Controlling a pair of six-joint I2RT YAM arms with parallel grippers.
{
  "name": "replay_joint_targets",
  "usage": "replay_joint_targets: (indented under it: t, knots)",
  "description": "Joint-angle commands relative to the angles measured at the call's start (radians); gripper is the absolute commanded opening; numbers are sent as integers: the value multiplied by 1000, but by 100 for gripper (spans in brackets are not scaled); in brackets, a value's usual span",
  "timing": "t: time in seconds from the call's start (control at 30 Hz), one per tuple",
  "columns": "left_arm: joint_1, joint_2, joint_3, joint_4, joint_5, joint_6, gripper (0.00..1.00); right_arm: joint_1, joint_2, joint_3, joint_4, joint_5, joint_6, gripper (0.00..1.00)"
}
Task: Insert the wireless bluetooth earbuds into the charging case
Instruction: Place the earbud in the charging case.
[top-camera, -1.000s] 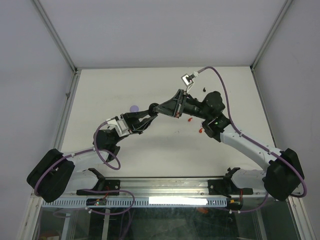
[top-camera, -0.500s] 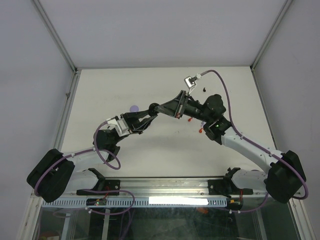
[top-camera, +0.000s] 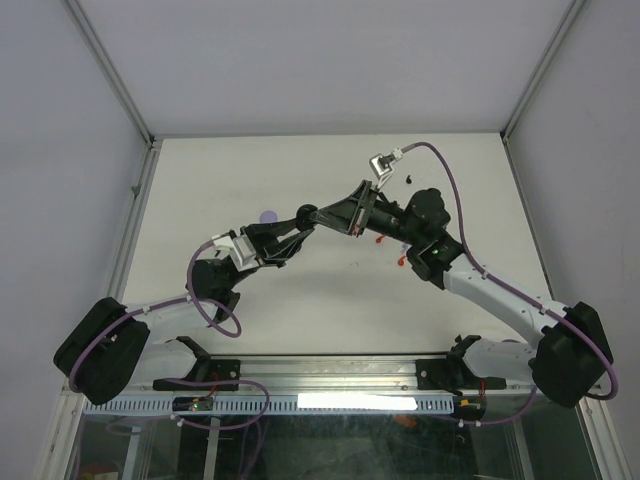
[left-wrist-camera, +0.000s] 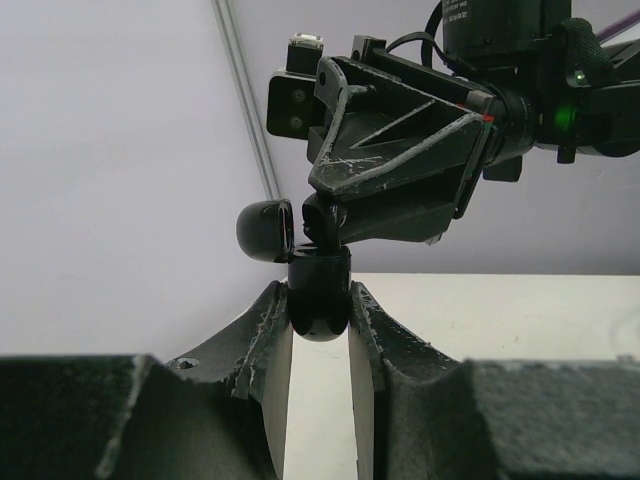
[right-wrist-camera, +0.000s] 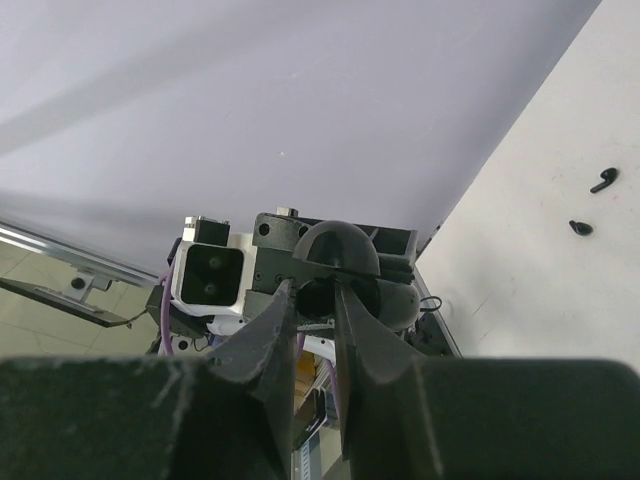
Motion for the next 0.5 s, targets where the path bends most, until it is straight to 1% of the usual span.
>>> replay_joint_targets:
  t: [0.0, 0.13, 0.17, 0.2, 0.3, 0.47]
  knots:
    - [-5, -2, 18, 283, 6, -10, 0, 12, 17, 59, -155, 35, -29, 15]
    - [-5, 11, 11, 283, 2, -11, 0, 16, 13, 96, -230, 35, -29, 15]
    - [-5, 13, 9, 283, 3, -13, 0, 18, 11, 107, -251, 41, -180, 28]
    - [-5, 17, 8, 283, 5, -16, 0, 19, 12, 120, -273, 43, -216, 31]
    - [-5, 23, 7, 283, 16, -30, 0, 24, 17, 152, -317, 36, -277, 34]
    - [-5, 18, -4, 283, 3, -38, 0, 27, 10, 181, -360, 38, -334, 37]
